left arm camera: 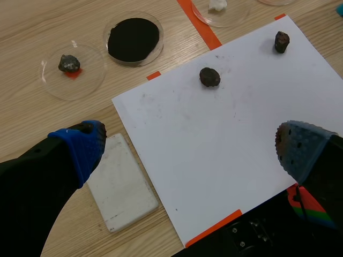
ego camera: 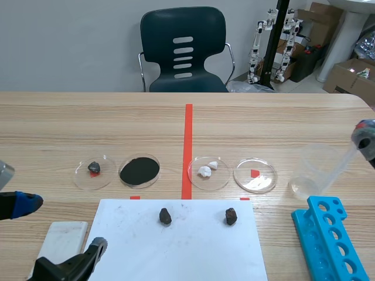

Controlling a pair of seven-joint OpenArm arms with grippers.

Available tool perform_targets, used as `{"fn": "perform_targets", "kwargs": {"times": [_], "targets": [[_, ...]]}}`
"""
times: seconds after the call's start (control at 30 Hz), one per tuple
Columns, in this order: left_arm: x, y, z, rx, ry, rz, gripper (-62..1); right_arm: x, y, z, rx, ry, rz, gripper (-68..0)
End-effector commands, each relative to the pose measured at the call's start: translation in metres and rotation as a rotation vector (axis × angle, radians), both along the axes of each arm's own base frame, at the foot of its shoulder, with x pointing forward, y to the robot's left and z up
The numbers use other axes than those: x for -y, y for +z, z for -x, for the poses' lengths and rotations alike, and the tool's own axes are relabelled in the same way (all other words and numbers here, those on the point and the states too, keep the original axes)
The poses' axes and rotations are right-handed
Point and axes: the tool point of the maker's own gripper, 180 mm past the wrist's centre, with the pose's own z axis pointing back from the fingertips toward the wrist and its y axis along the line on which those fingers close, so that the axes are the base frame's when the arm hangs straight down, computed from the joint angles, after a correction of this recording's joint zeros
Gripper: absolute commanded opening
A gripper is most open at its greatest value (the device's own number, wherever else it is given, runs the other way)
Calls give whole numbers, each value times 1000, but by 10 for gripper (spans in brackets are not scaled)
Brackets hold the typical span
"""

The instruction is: Pick up the dropper by the top with the right hand

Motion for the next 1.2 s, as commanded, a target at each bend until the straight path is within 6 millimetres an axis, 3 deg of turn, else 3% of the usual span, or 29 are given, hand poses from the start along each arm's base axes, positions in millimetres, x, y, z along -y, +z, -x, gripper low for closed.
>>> {"fn": "perform_targets", "kwargs": {"times": [0.0,0.3,0.57,0.83,1.17], "targets": [[4,5,0,14,0,23,14,-6,11,0,31,0,-54,-664],[4,5,0,14,0,23,14,-29,9,8,-34,-37,-173,-665],[4,5,0,14,0,23,14,-64,-12,27,-114,30,-190,-665],[4,5,0,14,0,23,14,-98,-26,32,-176,94,-182,-665],[4,5,0,14,0,23,14,-104,-22,34,-169,116,-213,-665]]}}
